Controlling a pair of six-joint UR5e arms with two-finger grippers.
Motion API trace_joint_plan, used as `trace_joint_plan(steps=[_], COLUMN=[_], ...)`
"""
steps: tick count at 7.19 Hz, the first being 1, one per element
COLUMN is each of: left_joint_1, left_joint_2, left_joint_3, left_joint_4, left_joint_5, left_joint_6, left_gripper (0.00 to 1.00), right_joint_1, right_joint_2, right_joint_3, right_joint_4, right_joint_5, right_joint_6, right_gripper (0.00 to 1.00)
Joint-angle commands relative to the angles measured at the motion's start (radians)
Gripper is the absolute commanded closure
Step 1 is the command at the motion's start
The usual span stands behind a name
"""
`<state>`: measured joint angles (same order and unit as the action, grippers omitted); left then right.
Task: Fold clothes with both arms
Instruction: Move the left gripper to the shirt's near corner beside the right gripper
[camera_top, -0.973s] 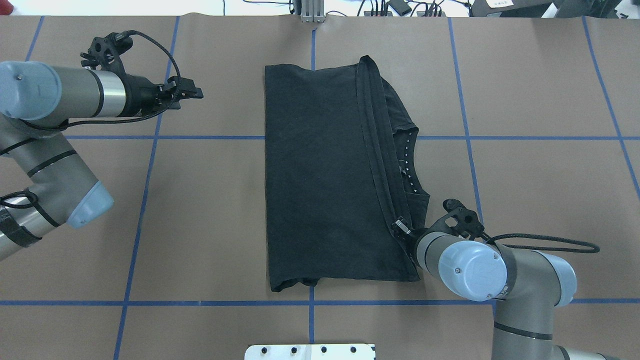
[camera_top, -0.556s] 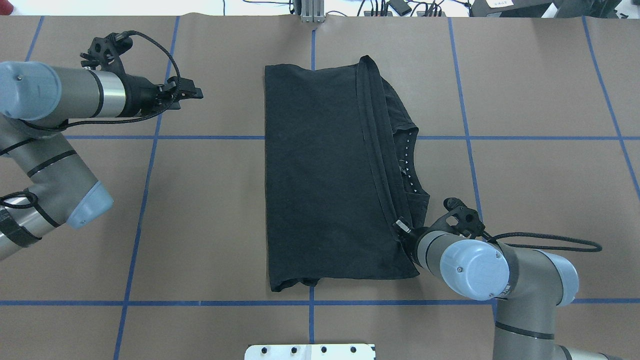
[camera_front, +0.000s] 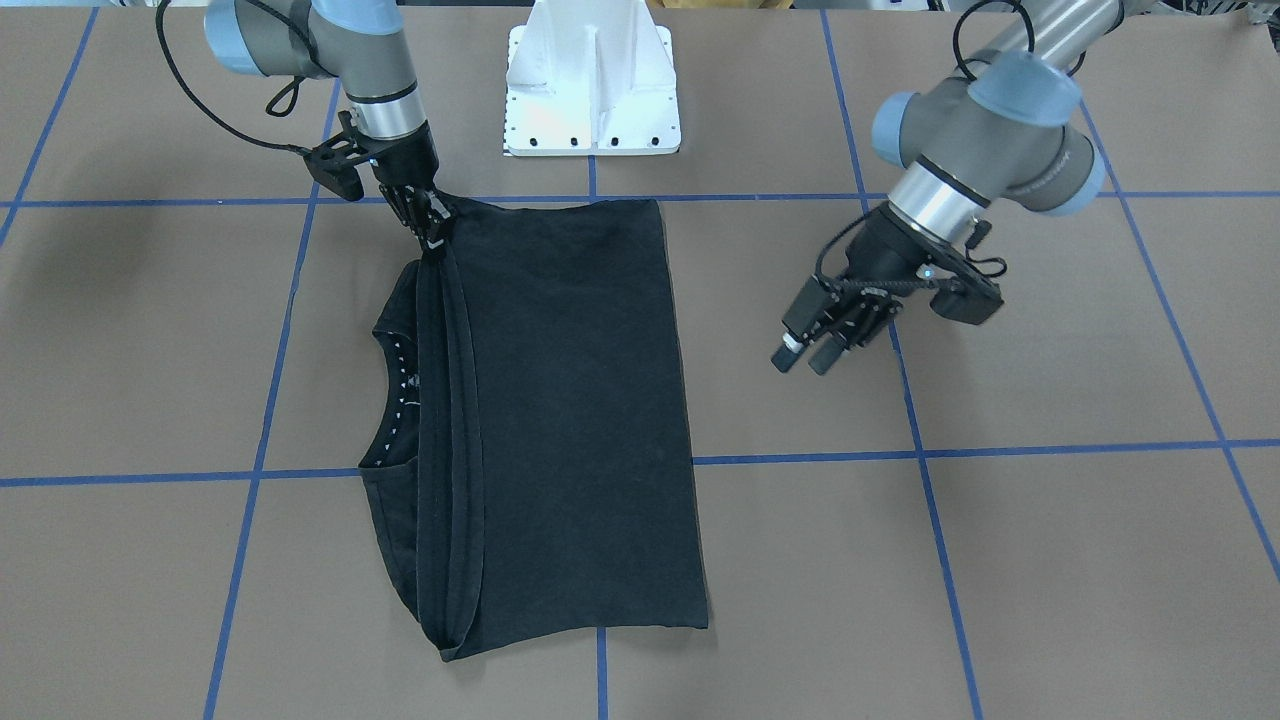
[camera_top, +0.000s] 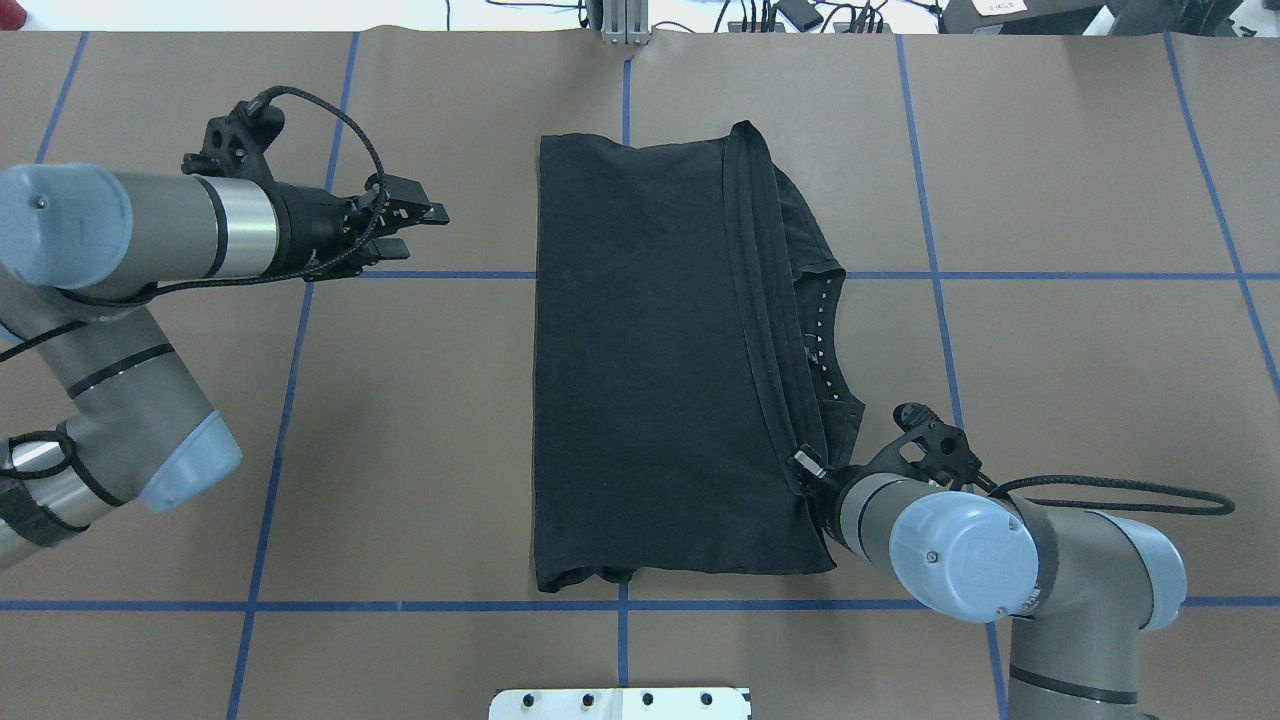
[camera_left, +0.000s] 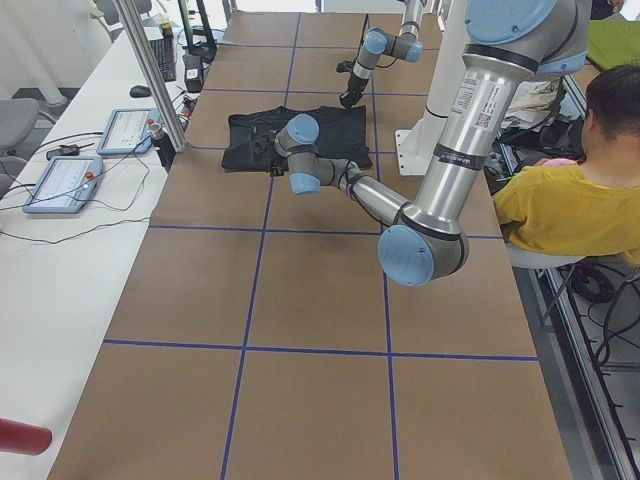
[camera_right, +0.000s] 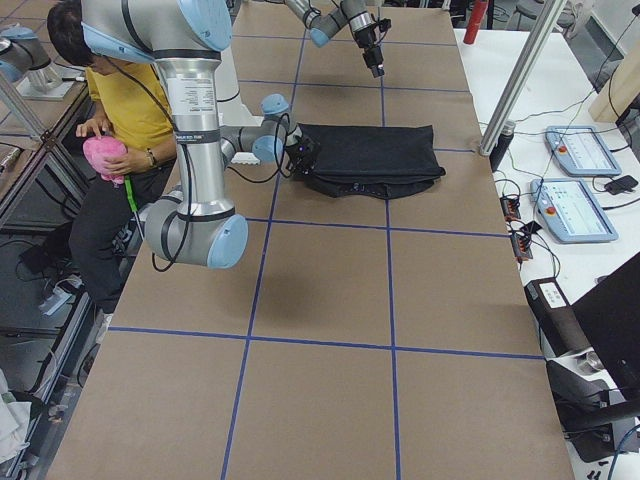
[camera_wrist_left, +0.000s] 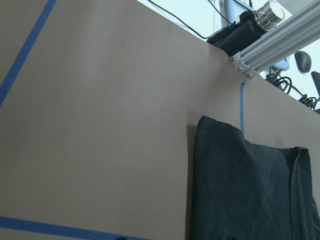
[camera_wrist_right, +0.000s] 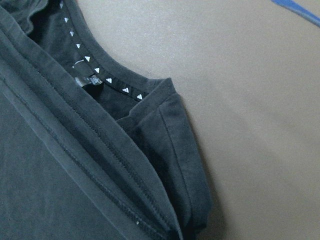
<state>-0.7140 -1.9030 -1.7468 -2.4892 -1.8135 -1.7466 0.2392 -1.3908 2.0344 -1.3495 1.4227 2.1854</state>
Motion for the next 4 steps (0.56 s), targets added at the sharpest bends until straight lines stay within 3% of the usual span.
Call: trace_joint_plan(steps=[1, 4], left_joint_1=[0.217, 0.422], left_joint_2=[0.068, 0.071], left_joint_3=[-0.135, -0.152], left_joint_4=[0.006, 0.172], left_joint_5=[0.212, 0.359], left_joint_6=[-0.170, -0.248], left_gripper=[0.29, 0.31], right_joint_1=[-0.017, -0.014], right_joint_2=[-0.001, -0.007], right_joint_3=[0.024, 0.024], right_joint_4=[-0.026, -0.026], right_joint_5=[0.004, 0.004], right_joint_6=[0.008, 0.007], right_gripper=[1.00, 1.00])
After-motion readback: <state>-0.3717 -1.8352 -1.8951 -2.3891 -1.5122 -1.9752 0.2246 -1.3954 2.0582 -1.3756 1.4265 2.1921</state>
